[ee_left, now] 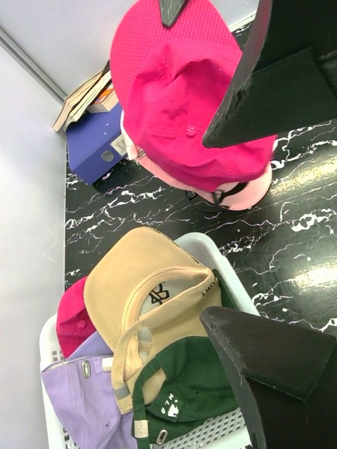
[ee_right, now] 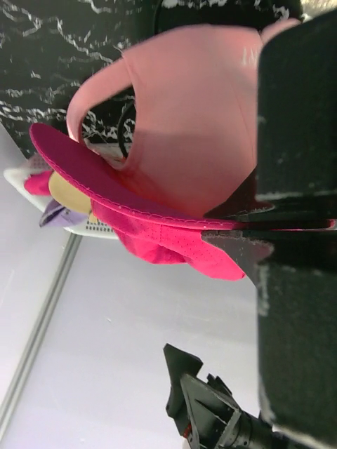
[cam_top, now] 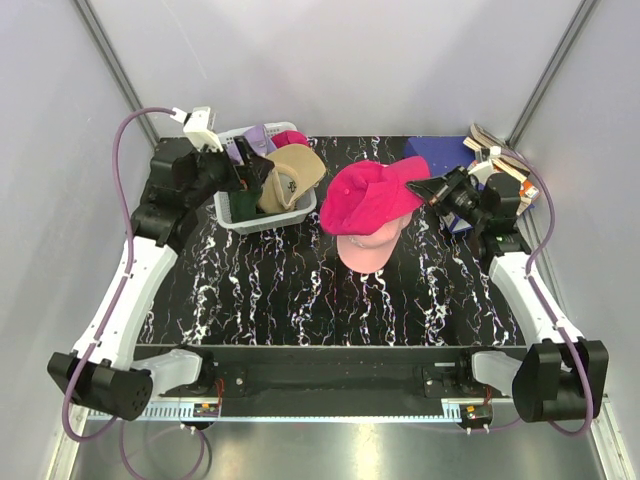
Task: Stack the hats
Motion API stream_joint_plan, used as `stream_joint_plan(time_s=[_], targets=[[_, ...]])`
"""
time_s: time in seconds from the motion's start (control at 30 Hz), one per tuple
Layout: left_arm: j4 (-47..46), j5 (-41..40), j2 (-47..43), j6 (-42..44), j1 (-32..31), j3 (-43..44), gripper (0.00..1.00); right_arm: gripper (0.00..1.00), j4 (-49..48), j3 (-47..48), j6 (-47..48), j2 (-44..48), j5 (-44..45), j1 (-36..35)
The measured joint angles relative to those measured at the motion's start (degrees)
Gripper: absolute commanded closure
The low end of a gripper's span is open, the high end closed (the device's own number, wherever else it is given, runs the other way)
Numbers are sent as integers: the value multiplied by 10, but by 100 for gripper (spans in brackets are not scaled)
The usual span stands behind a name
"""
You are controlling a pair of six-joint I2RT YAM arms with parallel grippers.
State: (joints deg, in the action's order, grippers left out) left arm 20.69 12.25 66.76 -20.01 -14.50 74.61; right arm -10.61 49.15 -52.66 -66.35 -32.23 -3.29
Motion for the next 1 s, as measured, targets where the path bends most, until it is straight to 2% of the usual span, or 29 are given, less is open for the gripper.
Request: stream_joint_plan(time_s=[0.6, 1.0], targets=[[-12, 19, 49, 1, -4, 0, 1, 100, -65, -89, -3, 13, 2, 54], [-15, 18, 103, 5, -62, 15, 1, 100, -84, -103, -6, -24, 33, 62]])
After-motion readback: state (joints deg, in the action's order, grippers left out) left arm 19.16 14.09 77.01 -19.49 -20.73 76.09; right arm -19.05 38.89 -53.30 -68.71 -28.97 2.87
